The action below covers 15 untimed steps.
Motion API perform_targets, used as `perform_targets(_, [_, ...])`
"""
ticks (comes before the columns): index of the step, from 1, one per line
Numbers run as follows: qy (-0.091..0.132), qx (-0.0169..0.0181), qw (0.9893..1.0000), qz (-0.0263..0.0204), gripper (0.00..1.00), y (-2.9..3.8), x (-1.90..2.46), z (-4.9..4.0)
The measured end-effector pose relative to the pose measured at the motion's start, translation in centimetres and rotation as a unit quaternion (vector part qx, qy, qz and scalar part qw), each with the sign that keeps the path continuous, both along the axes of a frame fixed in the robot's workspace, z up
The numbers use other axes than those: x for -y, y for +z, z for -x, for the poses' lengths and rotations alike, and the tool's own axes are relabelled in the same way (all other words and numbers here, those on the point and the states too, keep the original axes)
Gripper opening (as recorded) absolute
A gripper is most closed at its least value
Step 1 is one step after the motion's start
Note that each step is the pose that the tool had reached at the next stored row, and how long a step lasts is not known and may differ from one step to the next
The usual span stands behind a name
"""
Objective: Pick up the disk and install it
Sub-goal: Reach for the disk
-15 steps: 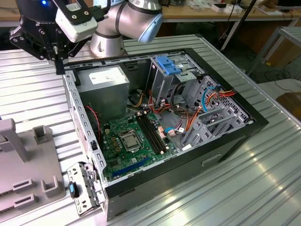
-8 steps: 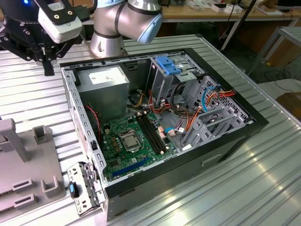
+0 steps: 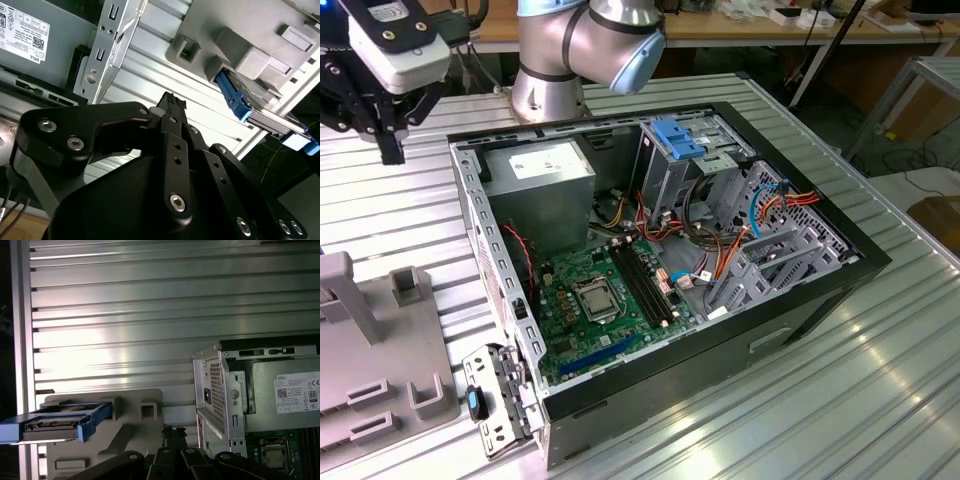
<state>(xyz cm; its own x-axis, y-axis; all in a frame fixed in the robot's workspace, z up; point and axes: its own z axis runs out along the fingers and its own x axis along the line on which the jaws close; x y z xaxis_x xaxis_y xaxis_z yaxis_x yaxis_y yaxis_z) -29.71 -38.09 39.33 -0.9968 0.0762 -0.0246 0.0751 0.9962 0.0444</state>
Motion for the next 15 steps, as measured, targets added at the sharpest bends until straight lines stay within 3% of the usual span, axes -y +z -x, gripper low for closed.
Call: perform_targets(15, [0.0, 0.0, 1.0, 0.0, 0.11, 0.0, -0.05, 3.93])
